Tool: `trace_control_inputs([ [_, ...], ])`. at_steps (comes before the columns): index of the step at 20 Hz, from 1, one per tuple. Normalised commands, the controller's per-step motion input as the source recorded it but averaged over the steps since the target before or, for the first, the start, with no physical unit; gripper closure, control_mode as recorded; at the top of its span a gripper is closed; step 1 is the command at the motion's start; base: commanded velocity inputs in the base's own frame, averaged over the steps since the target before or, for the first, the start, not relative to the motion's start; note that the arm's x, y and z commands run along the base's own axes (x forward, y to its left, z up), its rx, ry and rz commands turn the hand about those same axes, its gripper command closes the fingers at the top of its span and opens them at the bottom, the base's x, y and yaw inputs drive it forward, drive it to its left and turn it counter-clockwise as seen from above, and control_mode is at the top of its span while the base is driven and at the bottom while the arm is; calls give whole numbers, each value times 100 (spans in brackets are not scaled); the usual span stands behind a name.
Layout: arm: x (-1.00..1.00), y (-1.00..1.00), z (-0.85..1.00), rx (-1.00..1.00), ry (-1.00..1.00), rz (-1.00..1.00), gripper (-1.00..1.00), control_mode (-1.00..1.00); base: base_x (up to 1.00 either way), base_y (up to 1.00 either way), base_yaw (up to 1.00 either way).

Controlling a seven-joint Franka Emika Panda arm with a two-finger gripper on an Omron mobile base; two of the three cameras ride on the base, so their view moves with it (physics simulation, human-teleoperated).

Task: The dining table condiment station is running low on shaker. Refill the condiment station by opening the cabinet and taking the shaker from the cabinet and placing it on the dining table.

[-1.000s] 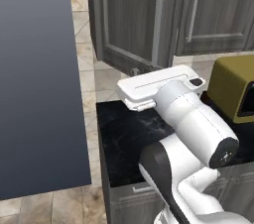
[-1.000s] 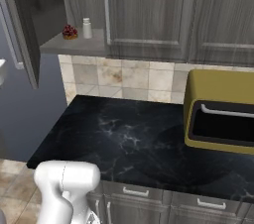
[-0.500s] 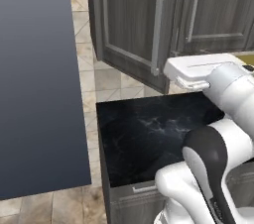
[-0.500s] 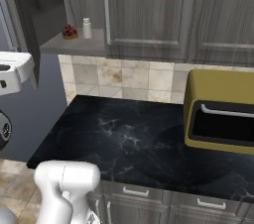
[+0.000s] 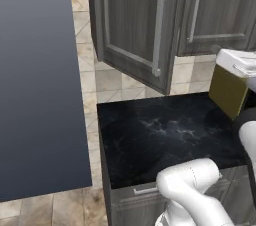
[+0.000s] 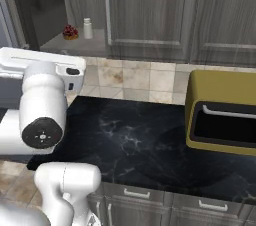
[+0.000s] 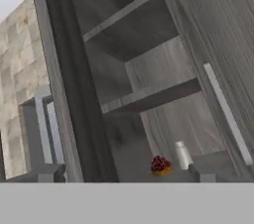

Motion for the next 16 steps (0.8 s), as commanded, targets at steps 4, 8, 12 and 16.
trace_control_inputs([
  [4, 64, -34, -20, 14, 15, 23, -100, -100, 0, 0, 0],
  [8, 96, -2, -15, 12, 22, 21, -100, -100, 0, 0, 0],
  [12, 100, 3, -9, 7, 23, 21, -100, -100, 0, 0, 0],
  [16, 81, 38, -14, 5, 23, 24, -100, -100, 0, 0, 0],
])
